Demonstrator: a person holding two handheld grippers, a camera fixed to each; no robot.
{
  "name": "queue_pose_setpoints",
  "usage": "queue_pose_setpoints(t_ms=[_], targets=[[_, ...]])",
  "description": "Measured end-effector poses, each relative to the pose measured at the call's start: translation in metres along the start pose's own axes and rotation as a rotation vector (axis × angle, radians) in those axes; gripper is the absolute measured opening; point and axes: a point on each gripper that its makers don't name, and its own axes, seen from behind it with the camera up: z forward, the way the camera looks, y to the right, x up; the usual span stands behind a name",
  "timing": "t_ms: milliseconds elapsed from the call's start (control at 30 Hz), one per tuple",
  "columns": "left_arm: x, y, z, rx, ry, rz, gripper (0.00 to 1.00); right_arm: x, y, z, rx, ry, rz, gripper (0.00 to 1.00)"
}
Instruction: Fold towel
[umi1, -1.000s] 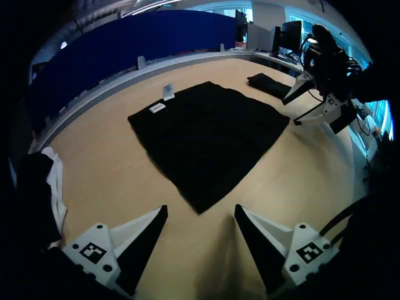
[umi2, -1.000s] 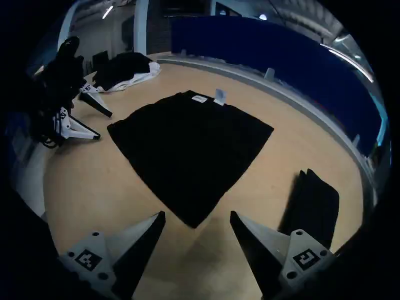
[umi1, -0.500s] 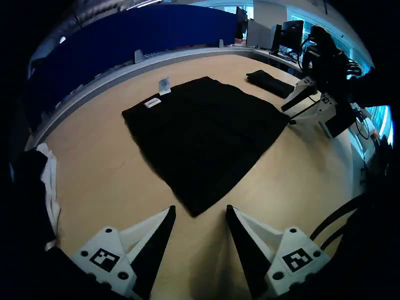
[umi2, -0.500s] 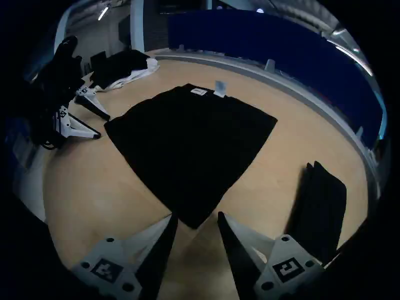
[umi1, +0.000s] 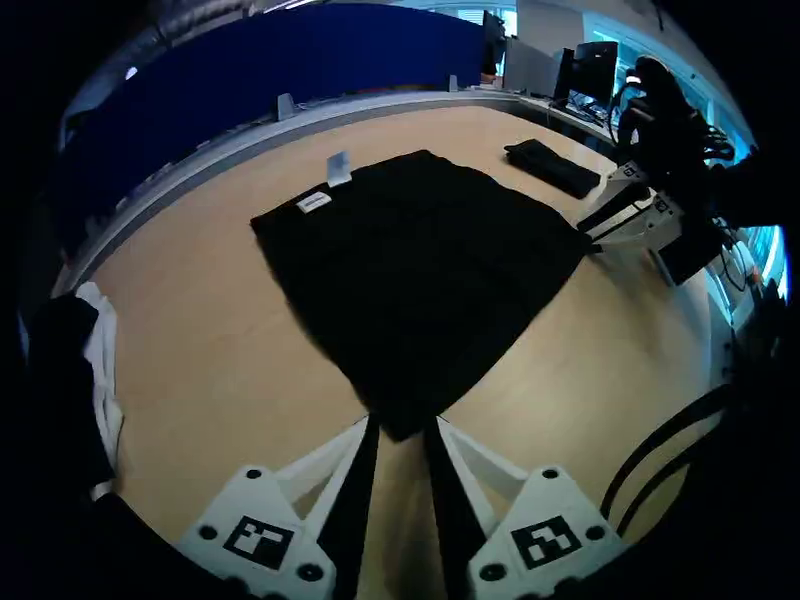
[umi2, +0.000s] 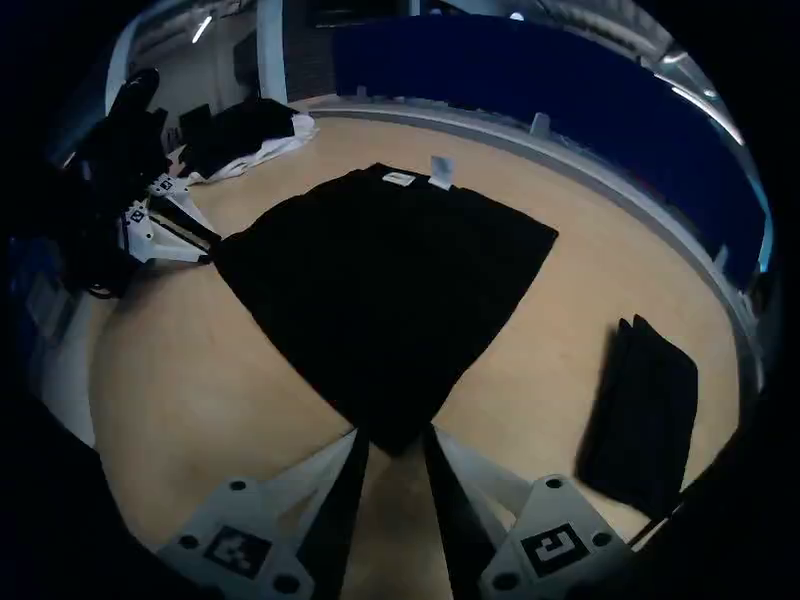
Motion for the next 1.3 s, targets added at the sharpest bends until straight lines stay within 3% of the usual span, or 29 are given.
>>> queue_pose_setpoints(t_ms=[233, 333, 600, 800, 1033, 1300], targets=[[0.000, -0.004, 0.001, 0.017, -0.005, 0.007, 0.14, 0.000, 0.002, -0.001, 0.002, -0.008, 0.011, 0.21], [0.000, -0.002, 0.001, 0.021, -0.004, 0.015, 0.09, -0.001, 0.002, -0.002, 0.003, -0.011, 0.021, 0.19], [0.003, 0.001, -0.001, 0.008, -0.009, -0.035, 0.08, 0.000, 0.002, -0.003, 0.006, -0.012, 0.027, 0.16], [0.008, 0.002, -0.007, 0.010, -0.005, -0.039, 0.08, 0.005, 0.001, -0.011, 0.009, -0.003, 0.022, 0.16], [0.017, 0.010, -0.023, 0.006, -0.001, -0.062, 0.08, 0.013, 0.001, -0.029, 0.009, 0.004, 0.029, 0.16], [0.037, 0.017, -0.049, 0.012, 0.022, -0.121, 0.07, 0.030, -0.004, -0.055, 0.010, 0.023, 0.045, 0.15]])
